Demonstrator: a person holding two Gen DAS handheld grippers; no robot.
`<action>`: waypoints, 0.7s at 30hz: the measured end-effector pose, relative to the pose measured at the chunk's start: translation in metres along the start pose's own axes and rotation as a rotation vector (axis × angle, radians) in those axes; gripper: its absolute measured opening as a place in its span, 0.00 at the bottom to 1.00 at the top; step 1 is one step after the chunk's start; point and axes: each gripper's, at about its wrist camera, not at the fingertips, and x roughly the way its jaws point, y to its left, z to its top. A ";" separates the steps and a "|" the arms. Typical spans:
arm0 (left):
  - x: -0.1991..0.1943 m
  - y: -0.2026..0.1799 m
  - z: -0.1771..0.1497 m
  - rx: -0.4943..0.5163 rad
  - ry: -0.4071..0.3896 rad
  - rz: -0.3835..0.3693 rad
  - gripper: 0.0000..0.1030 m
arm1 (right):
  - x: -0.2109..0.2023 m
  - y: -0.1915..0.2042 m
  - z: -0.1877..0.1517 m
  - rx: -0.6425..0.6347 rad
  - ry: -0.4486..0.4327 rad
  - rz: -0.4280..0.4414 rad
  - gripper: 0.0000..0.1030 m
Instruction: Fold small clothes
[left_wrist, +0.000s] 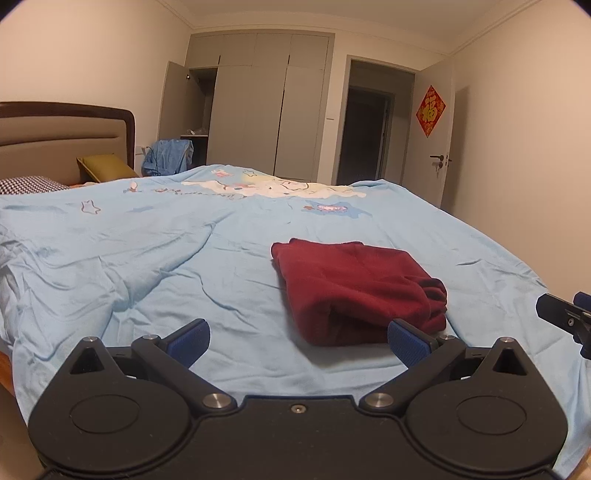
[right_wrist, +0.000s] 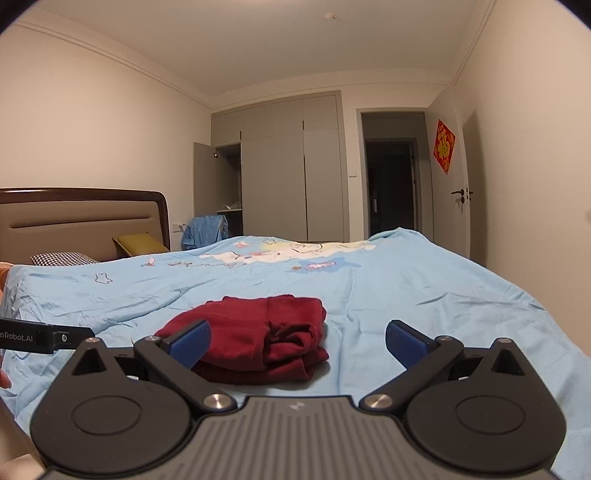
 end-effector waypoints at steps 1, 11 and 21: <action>0.000 0.001 -0.001 -0.005 0.002 -0.003 0.99 | 0.001 -0.001 -0.001 0.005 0.005 -0.001 1.00; 0.007 0.005 -0.006 -0.019 0.017 -0.004 0.99 | 0.005 -0.004 -0.010 0.019 0.042 -0.015 1.00; 0.014 0.003 -0.007 -0.014 0.036 -0.010 0.99 | 0.010 -0.004 -0.015 0.021 0.065 -0.016 1.00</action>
